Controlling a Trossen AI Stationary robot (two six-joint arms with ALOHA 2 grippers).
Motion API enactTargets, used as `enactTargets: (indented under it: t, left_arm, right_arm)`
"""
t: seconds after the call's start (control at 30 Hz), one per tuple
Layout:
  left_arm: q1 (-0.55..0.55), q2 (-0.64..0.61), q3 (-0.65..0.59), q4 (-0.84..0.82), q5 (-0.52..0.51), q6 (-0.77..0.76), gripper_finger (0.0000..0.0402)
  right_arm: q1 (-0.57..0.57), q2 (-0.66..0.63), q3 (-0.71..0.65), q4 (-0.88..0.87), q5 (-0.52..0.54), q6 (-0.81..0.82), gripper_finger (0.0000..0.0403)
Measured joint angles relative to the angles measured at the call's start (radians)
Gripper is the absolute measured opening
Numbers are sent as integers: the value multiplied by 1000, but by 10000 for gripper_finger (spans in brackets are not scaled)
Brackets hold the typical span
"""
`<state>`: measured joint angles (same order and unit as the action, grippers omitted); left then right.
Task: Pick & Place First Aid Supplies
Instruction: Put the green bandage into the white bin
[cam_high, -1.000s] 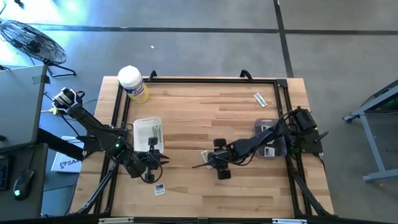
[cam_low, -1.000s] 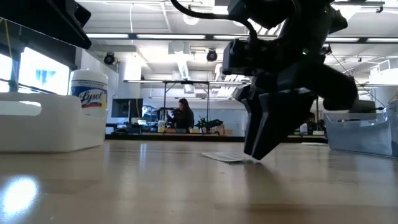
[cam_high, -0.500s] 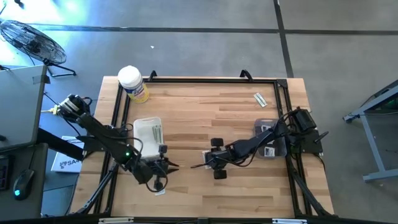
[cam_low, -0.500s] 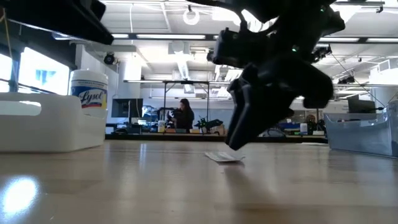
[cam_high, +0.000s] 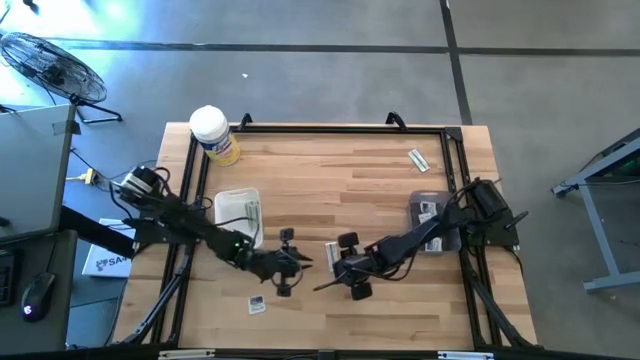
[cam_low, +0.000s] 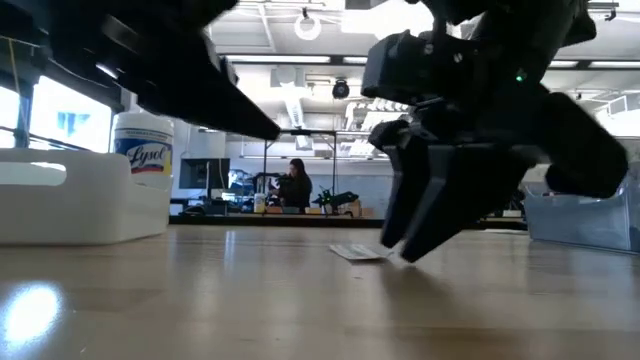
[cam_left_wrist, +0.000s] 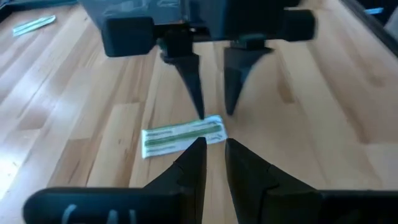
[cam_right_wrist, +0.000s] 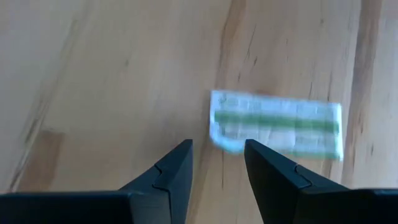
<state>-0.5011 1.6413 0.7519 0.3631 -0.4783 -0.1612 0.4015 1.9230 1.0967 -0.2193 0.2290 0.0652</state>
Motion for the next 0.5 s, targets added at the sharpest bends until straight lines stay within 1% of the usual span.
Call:
enactTargets:
  t: [0.1,0.2,0.33,0.43,0.5]
  left_arm:
    - [24,56,36,7,2,0,57]
    - [44,116,73,4,40,0,57]
    - [59,190,117,9,74,0,57]
    - [59,235,148,8,77,0,57]
    - [62,250,156,5,79,0,57]
  right_arm:
    - [1,13,2,7,22,-16,140]
    - [8,17,3,-7,80,-17,140]
    - [27,19,2,5,184,-29,140]
    - [25,19,0,14,203,-40,140]
    - [26,19,0,18,240,-41,140]
